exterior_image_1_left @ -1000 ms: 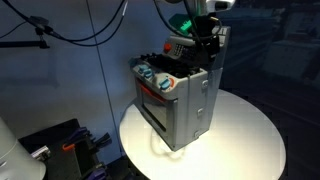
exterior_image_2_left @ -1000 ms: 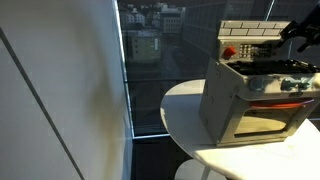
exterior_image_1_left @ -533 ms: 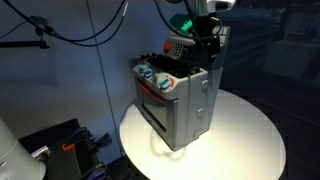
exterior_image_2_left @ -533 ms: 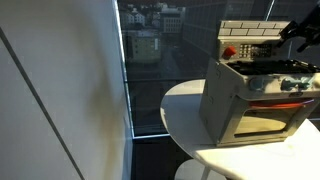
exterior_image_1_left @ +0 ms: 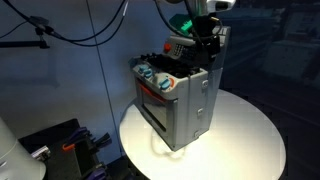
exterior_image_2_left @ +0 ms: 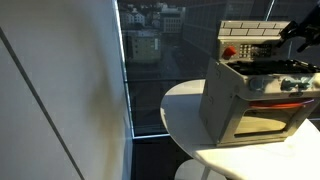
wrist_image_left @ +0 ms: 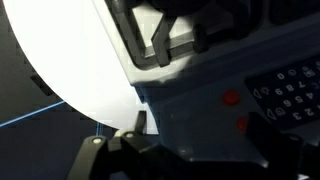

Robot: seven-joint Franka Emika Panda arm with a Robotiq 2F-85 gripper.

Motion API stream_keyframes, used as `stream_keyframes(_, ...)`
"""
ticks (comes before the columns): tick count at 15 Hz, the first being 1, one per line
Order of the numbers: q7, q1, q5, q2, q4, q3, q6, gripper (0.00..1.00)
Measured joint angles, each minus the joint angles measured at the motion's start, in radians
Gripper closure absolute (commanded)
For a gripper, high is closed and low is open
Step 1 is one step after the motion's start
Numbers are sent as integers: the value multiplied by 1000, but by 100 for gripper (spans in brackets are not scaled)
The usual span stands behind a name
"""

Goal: Press the right top button on the stove

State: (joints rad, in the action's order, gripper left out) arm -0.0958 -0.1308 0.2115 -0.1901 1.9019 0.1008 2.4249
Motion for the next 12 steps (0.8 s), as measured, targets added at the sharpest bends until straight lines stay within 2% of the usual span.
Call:
stream_keyframes(6, 0, 0, 0, 7, 0, 0, -20, 0)
stream_keyframes(12, 0, -1, 0, 28, 0, 2, -89, 0)
